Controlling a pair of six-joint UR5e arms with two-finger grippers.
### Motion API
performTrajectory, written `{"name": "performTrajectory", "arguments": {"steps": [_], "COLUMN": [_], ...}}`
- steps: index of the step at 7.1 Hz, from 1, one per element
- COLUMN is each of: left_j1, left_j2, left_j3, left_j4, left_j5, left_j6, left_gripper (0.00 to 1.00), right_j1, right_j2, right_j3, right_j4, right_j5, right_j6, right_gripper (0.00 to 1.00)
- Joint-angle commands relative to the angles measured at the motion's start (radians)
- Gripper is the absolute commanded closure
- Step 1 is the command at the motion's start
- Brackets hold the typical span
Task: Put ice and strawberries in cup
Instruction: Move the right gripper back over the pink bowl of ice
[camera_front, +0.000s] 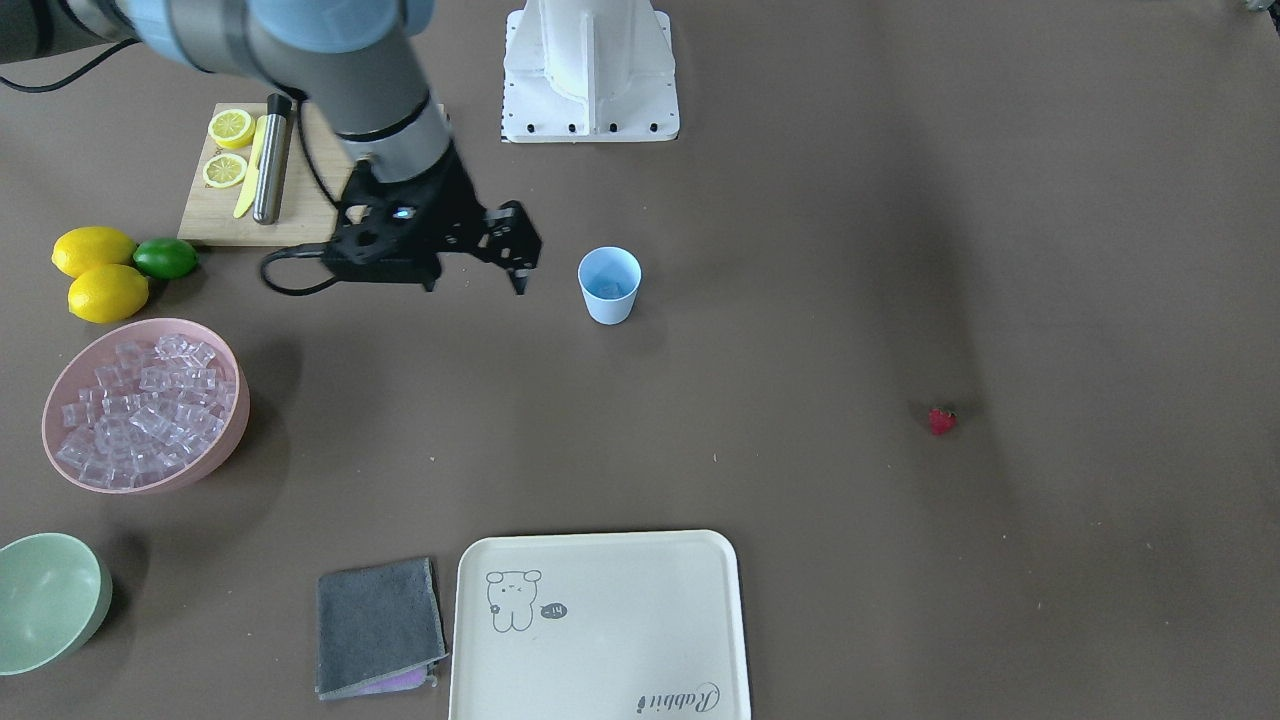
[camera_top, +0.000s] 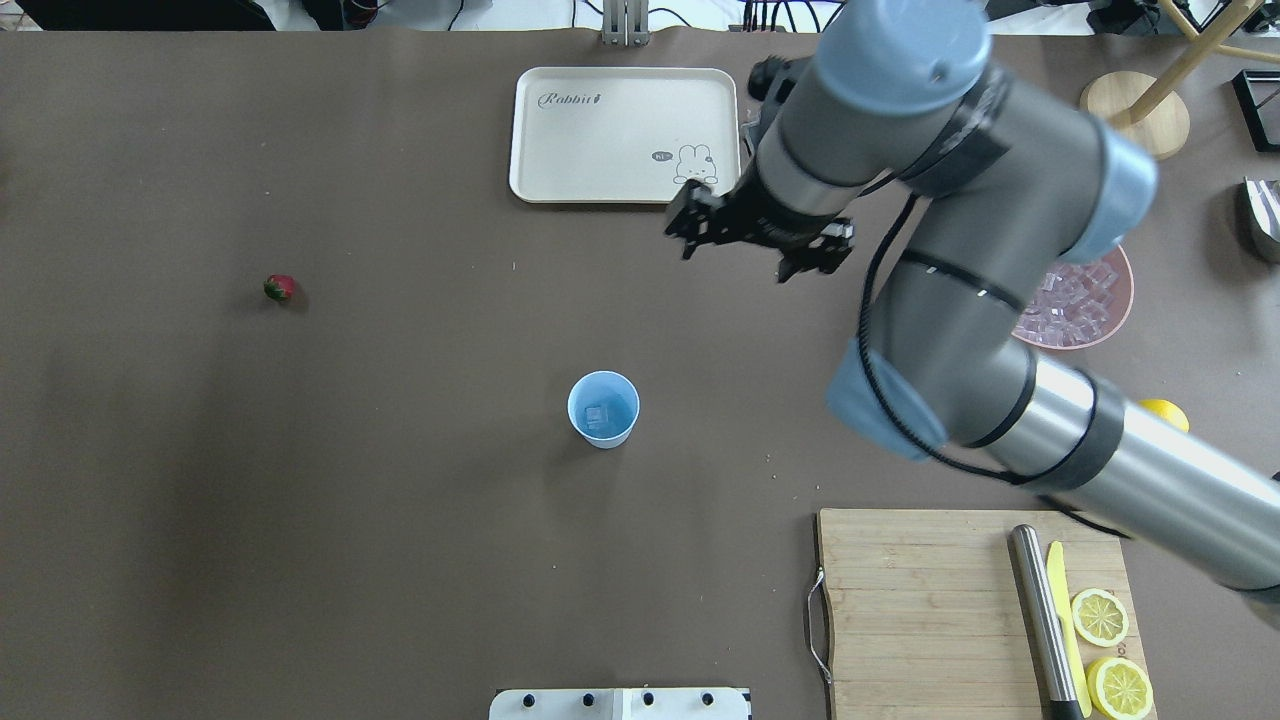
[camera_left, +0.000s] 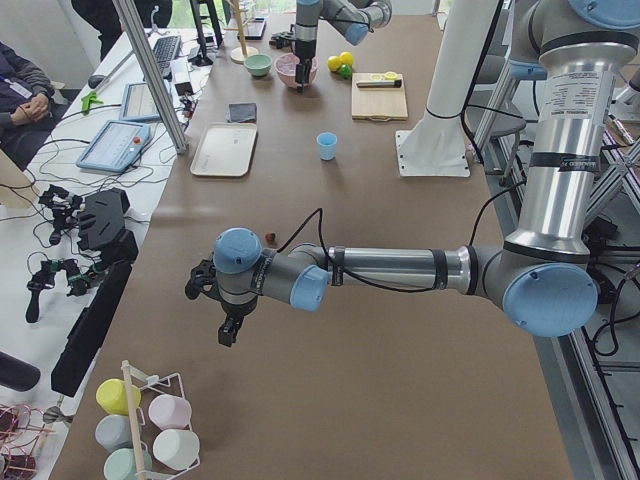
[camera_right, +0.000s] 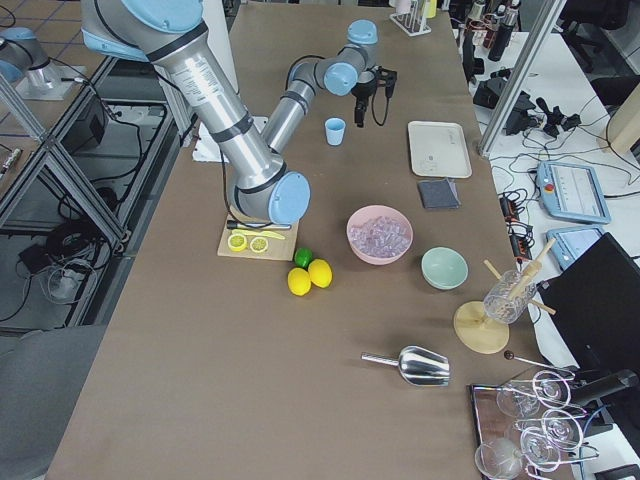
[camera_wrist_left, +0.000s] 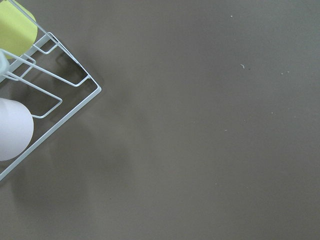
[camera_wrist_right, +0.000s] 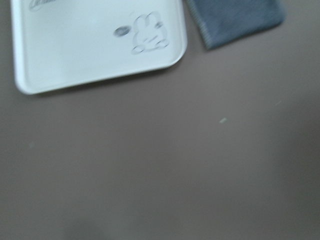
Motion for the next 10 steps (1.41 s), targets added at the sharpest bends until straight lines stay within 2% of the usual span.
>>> {"name": "performTrajectory", "arguments": {"steps": [1,2,4,5,6,9,10], "left_j1": [0.001,0.001,0.001,0.001,0.001,0.001,0.001], "left_j2": [0.006,0.007,0.007,0.004,0.003,-0.003,-0.003], "left_j3": [-0.006,-0.007,0.0,0.004,0.004,0.003,0.003], "left_j4": [-0.001,-0.001,-0.001,-0.001,-0.001,-0.001,-0.001], "left_j5": [-0.002,-0.002,-0.002,0.0,0.0,0.0,0.0], "left_j6": [-0.001,-0.001,0.001,0.001,0.001,0.001,0.001], "left_gripper": [0.02,0.02,0.02,0.02,0.02,0.02,0.02], "right_j1": [0.219,0.242,0.218,0.201,0.175,0.172,0.172], "right_j2": [-0.187,-0.238,-0.243,-0.249,-0.256,-0.273,-0.266], "right_j3": [-0.004,-0.043,-0.134,-0.143,-0.156,-0.16,-0.154], "right_j4": [-0.102,-0.088,-0.05,-0.033,-0.033,-0.033,-0.031], "right_j5": [-0.025,-0.119,-0.133,-0.134,-0.131,-0.078,-0.023], "right_j6": [-0.579,-0.759,-0.773,-0.764,-0.764,-0.963,-0.964], "right_gripper": [0.01,0.01,0.02,0.07,0.13,0.12,0.13]}}
